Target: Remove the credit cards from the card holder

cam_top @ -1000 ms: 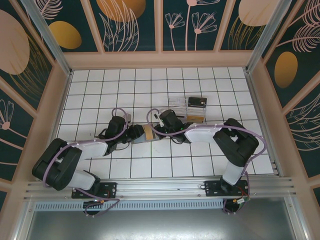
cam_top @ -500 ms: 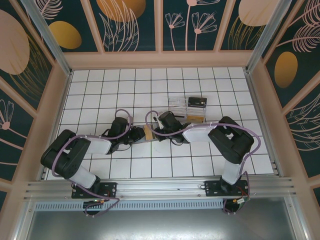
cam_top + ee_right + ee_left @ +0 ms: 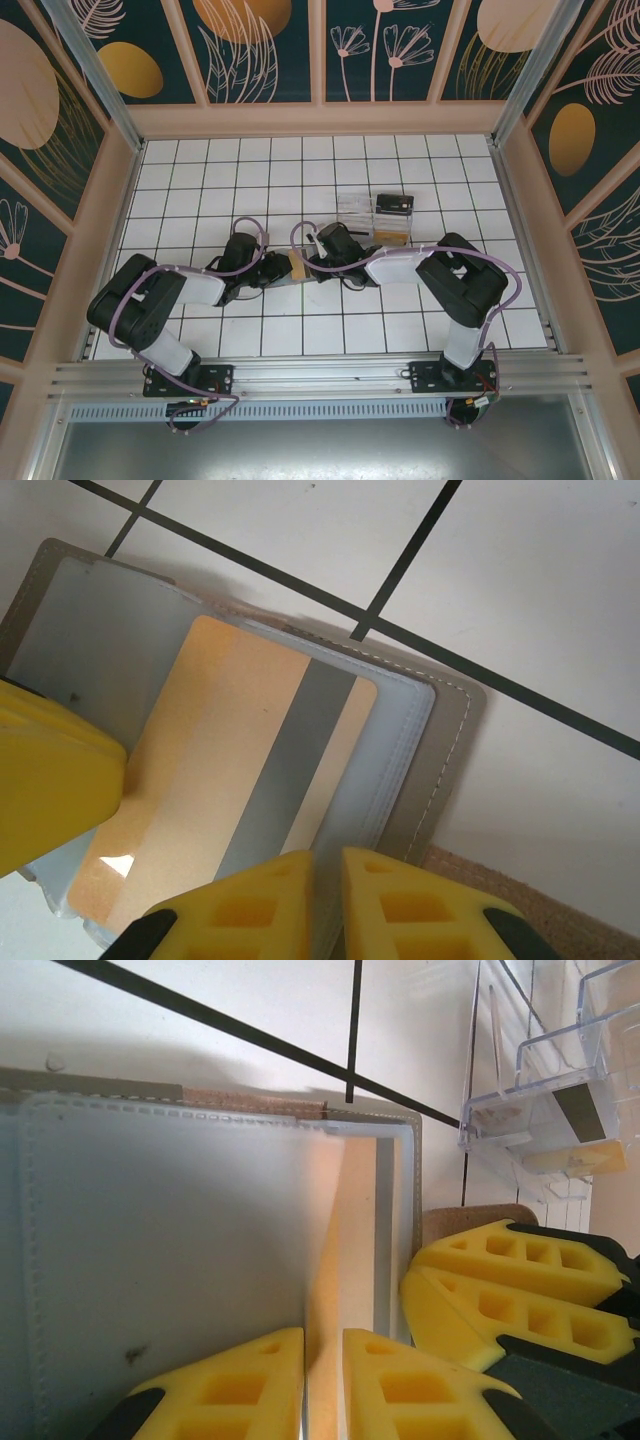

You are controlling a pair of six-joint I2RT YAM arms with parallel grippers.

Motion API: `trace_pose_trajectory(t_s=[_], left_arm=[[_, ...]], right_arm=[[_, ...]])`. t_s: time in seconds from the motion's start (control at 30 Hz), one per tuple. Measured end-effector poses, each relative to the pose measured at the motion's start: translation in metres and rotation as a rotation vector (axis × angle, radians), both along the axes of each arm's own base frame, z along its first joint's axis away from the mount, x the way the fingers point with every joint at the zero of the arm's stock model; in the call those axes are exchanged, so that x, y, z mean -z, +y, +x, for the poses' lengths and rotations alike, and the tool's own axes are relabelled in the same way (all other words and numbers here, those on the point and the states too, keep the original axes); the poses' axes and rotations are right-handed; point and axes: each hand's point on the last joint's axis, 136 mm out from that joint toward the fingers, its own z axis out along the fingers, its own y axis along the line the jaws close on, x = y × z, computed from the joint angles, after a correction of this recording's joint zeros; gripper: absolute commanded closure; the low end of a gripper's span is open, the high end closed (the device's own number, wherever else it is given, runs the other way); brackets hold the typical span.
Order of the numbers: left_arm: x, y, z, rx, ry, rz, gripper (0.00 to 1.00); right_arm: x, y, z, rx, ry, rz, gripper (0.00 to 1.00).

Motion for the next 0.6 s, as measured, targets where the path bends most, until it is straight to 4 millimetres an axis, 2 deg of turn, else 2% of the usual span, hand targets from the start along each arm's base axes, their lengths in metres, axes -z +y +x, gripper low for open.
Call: trace_pose_trajectory(t_s=[0.07,0.13,0.2,0.43,0.6], left_arm=[[0.001,0.000,0.000,0.001,0.002,0.000,0.85],[0.001,-0.001,0.000,0.002,0.005,0.000,0.93],[0.001,-0.001,0.000,0.002,0.005,-0.001,0.97],[-0.001,0.002,0.000,-0.003,0.001,0.006,1.00],[-0.008,0.013,0.002,-0.029,-0.014,0.009,1.00]], right_arm=[[0.000,0.000,0.000,0.000,0.000,0.000,0.82],[0.000,0.000,0.000,0.000,0.000,0.000,0.82],[0.000,0.000,0.000,0.000,0.000,0.000,0.82],[0.000,0.000,0.000,0.000,0.000,0.000,0.82],[0.000,0.000,0.000,0.000,-0.001,0.001,0.82]])
